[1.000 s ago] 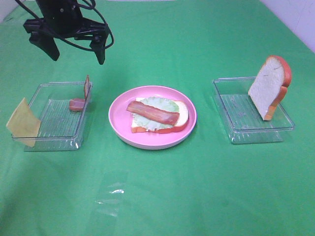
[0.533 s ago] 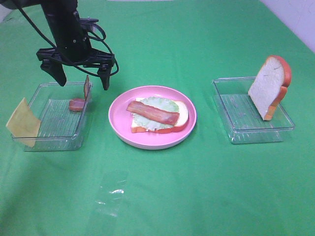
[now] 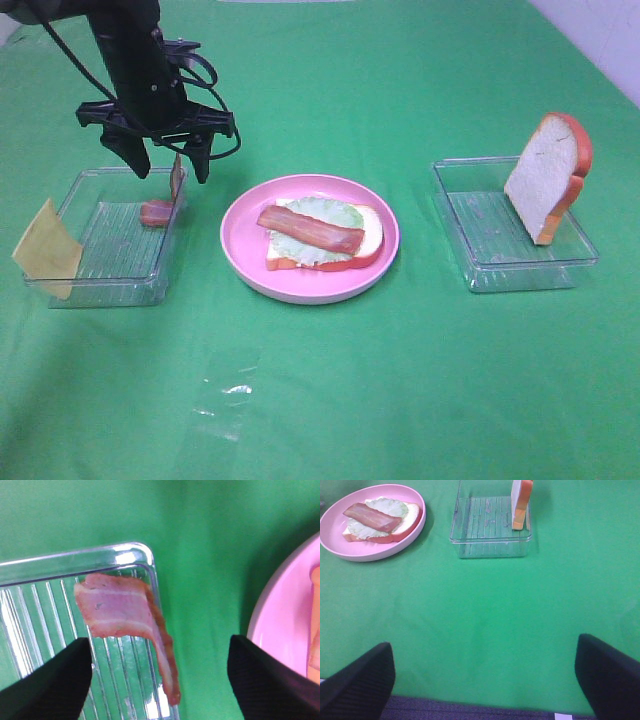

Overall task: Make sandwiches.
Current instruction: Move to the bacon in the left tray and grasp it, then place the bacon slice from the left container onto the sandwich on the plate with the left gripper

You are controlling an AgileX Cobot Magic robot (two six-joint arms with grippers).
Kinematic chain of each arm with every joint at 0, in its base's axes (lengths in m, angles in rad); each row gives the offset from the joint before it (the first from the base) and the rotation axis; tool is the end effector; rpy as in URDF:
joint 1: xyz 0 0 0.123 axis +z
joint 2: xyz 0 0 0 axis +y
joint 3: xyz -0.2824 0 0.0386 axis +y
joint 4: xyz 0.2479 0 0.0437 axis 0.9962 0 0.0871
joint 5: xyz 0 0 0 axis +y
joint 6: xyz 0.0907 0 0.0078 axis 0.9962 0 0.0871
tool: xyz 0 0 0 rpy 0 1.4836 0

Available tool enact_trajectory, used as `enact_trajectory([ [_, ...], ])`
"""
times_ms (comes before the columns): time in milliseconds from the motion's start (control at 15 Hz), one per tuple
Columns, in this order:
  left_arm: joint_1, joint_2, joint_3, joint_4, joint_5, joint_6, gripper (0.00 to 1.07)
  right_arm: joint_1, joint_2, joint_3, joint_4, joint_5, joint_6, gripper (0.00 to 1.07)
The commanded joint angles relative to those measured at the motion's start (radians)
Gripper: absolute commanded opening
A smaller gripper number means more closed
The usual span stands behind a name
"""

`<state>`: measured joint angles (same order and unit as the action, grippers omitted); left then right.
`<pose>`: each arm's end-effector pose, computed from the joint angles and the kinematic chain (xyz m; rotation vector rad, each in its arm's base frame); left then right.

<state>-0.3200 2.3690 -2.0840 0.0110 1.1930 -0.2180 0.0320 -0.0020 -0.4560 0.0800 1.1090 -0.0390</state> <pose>0.4707 -0.1550 0.1751 0.1558 2.9607 -0.0560 -0.0029 0.0064 0.2613 -0.0798 2.1316 0.0933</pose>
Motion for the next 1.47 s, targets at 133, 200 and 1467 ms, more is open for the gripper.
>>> enact_trajectory([
  [133, -0.003, 0.003, 0.000, 0.002, -0.012, -0.026, 0.64, 0.001, -0.029, 0.002, 0.003, -0.001, -0.008, 0.94],
  [200, -0.003, 0.003, 0.000, -0.005, -0.015, -0.027, 0.64, 0.001, -0.029, 0.002, 0.003, -0.001, -0.008, 0.94],
  [1467, -0.018, -0.067, -0.190, -0.199, 0.118, 0.026, 0.00, 0.001, -0.029, 0.002, 0.003, -0.001, -0.008, 0.94],
])
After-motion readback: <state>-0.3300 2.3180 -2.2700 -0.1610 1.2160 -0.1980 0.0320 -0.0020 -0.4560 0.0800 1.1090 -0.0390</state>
